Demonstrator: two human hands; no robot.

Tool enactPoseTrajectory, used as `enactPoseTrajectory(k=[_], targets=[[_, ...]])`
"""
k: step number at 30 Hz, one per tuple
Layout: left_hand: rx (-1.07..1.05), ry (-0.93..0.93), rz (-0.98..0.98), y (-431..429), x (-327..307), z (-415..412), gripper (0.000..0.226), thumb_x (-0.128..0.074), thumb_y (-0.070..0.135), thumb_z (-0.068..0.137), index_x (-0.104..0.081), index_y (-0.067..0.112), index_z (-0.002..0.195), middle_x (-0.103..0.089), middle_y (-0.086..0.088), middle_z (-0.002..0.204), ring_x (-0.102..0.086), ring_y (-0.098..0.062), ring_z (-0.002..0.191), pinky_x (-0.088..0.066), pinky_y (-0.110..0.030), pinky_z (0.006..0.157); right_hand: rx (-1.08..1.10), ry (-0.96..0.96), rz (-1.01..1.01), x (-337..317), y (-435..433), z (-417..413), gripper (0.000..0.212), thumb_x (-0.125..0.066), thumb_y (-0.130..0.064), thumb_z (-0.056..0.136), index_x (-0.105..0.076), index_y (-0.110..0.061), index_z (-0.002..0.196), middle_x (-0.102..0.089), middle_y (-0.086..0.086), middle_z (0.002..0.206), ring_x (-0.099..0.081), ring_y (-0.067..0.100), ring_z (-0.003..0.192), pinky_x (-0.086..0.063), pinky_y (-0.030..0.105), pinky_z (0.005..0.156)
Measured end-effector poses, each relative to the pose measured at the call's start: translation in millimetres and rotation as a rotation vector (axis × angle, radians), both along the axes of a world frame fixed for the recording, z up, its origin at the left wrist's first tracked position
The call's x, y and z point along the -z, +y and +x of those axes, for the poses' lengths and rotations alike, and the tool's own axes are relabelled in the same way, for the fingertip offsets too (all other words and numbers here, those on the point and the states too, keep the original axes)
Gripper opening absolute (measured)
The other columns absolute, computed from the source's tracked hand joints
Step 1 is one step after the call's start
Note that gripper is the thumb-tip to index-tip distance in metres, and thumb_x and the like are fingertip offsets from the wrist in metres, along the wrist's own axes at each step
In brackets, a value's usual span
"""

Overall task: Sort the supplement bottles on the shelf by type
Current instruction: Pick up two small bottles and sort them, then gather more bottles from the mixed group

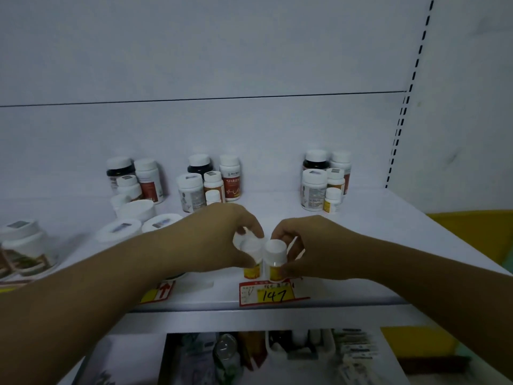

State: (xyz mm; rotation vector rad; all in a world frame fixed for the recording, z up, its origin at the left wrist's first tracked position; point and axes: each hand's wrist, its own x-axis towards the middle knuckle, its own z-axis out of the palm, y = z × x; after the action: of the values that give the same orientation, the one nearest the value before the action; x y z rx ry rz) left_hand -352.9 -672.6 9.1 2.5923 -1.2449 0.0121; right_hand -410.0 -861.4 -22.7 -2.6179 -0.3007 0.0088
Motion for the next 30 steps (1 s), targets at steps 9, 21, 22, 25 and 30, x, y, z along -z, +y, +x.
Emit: enactPoseTrajectory(k=[9,21,22,25,30], targets=[[-0.219,-0.108,-0.224,90,-79,18,0.021,-0.068,0.039,0.072,-0.066,0.039,0.093,-0.066,0.012,0.105,-0.064,-0.004,0.086,-0.053,-0.028,0.083,0.001,-0.281,0.040,-50,19,20,0.048,-0.045,-0.073,0.059,-0.042,-0.054,0.103,-0.052,-0.030,0.102,-0.055,-0.007,0.096,-0.051,0.014,0.077],[-0.321,-0.163,0.004,212,-139,173,0.024,-0.071,0.028,0.077,-0.066,0.026,0.101,-0.068,0.011,0.097,-0.063,-0.010,0.091,-0.051,-0.030,0.084,-0.124,-0.326,-0.192,-93,164,179,0.032,-0.062,-0.043,0.080,-0.057,-0.035,0.111,-0.056,-0.019,0.102,-0.052,-0.005,0.086,-0.039,0.009,0.071],[-0.304,-0.160,0.003,216,-138,190,0.026,-0.071,0.028,0.077,-0.066,0.025,0.103,-0.068,0.008,0.101,-0.063,-0.012,0.092,-0.051,-0.031,0.085,-0.093,-0.325,-0.221,-93,174,199,0.034,-0.062,-0.040,0.082,-0.056,-0.032,0.115,-0.057,-0.013,0.109,-0.052,-0.001,0.090,-0.039,0.012,0.073],[-0.245,-0.149,0.102,218,-122,240,0.037,-0.070,0.028,0.078,-0.061,0.024,0.114,-0.063,0.003,0.114,-0.059,-0.013,0.100,-0.046,-0.027,0.085,0.016,-0.316,-0.264,-87,193,255,0.040,-0.061,-0.035,0.084,-0.052,-0.029,0.123,-0.057,-0.003,0.125,-0.053,0.012,0.103,-0.042,0.023,0.083],[-0.213,-0.105,0.222,207,-85,305,0.055,-0.069,0.035,0.077,-0.049,0.024,0.128,-0.052,-0.004,0.131,-0.050,-0.018,0.107,-0.040,-0.027,0.087,0.178,-0.242,-0.346,-67,201,306,0.056,-0.059,-0.036,0.084,-0.040,-0.026,0.136,-0.048,0.004,0.138,-0.047,0.021,0.119,-0.032,0.026,0.088]])
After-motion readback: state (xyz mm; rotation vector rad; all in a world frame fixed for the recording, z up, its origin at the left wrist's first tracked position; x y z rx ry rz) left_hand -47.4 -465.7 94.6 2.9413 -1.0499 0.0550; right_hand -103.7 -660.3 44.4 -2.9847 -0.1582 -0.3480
